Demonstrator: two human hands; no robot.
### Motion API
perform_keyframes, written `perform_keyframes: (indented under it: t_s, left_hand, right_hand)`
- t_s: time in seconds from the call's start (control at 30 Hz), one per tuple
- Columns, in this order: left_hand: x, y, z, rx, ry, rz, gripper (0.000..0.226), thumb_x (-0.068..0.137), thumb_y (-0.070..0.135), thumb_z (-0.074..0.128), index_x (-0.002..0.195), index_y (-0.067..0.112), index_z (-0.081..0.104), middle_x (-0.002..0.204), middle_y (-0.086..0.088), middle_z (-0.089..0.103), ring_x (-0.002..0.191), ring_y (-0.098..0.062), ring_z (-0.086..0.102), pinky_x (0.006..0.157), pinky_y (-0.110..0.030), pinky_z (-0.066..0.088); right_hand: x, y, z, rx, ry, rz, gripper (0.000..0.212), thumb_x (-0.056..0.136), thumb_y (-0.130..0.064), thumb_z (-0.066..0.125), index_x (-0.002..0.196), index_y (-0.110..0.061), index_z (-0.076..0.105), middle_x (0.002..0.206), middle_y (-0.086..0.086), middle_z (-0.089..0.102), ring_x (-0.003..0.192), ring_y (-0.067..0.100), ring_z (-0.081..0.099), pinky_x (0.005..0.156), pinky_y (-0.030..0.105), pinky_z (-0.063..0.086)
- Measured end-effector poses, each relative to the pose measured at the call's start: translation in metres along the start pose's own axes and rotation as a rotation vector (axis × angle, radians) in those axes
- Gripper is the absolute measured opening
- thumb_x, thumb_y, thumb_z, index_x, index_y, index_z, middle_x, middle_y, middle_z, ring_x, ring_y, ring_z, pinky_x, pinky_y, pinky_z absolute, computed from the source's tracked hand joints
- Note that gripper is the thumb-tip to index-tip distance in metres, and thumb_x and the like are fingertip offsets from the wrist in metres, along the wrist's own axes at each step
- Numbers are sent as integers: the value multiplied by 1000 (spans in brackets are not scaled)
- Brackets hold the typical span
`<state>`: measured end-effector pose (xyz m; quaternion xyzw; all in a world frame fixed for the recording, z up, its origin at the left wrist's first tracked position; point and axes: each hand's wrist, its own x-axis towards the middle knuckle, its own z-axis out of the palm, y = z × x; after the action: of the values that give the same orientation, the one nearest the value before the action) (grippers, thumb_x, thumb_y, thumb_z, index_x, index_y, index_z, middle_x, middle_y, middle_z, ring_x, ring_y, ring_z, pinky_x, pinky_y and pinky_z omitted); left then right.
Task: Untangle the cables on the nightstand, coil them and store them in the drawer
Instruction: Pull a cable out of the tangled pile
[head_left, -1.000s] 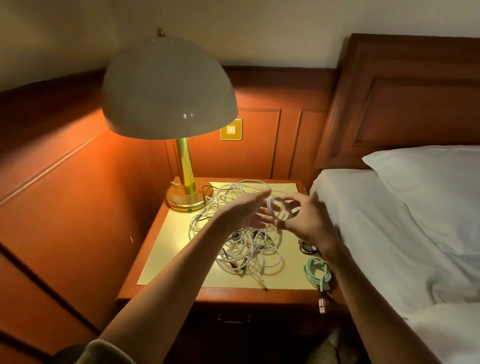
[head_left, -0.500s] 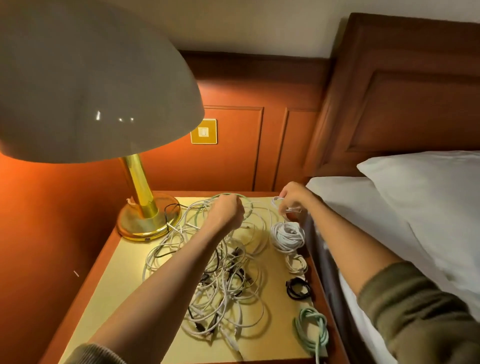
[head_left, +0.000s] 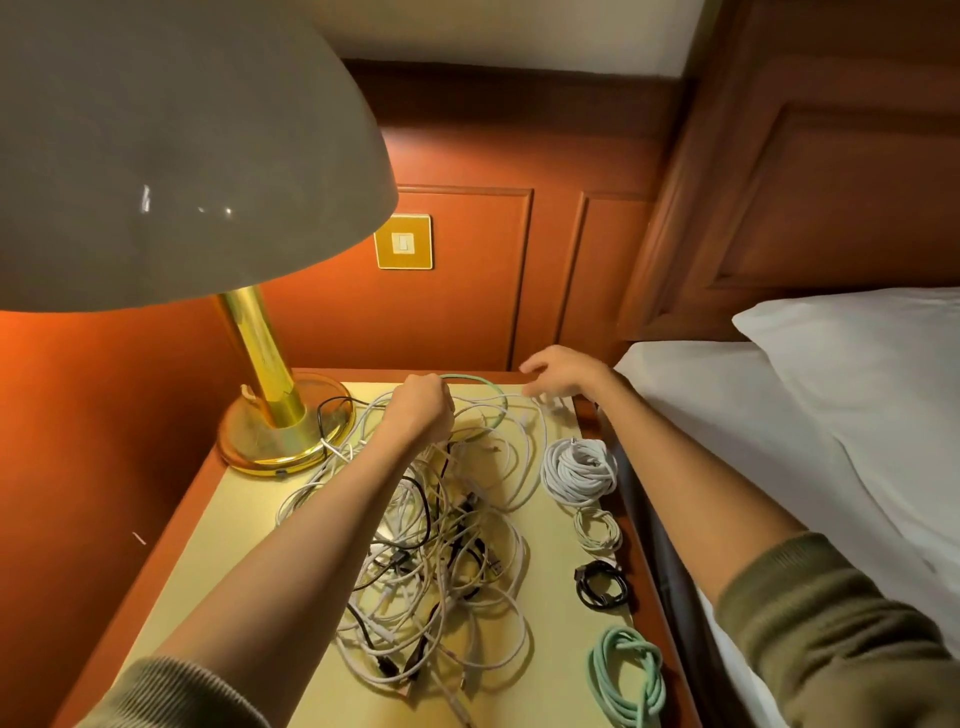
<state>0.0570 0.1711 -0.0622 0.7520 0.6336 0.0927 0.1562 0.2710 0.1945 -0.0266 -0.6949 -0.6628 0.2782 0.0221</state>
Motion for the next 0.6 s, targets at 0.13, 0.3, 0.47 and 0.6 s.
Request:
perform_keyframes:
  t_s: [0.13, 0.3, 0.47, 0.6]
  left_hand:
    - [-4, -11, -7, 12, -44, -8, 28, 87, 5, 54, 97, 15, 79, 96, -10, 75, 79, -27, 67, 66, -34, 55]
    - [-10, -19, -13, -22, -32, 7, 30, 91, 6, 54, 102, 18, 79, 101, -8, 75, 79, -25, 64, 64, -30, 48]
    - [-15, -16, -14, -72, -53, 39, 29, 91, 5, 54, 101, 19, 78, 102, -6, 76, 74, -19, 61, 63, -28, 47]
    - [-21, -15, -16, -85, -53, 68, 31, 91, 4, 53, 104, 17, 78, 105, -6, 75, 82, -21, 66, 67, -27, 48]
  right_hand:
    - [12, -29, 5, -121, -51, 47, 43, 96, -24, 66, 134, -5, 59, 132, 11, 62, 108, 26, 63, 85, 34, 54]
    - [24, -19, 12, -211, -25, 109, 23, 78, -18, 83, 84, -5, 65, 95, 11, 67, 78, 27, 65, 60, 32, 52]
    - [10, -6, 11, -183, -58, 42, 66, 76, -17, 87, 134, -5, 60, 134, 9, 62, 118, 28, 60, 89, 34, 54]
    - [1, 12, 12, -46, -42, -22, 77, 72, -10, 89, 141, -12, 54, 124, 7, 68, 96, 21, 65, 64, 25, 51]
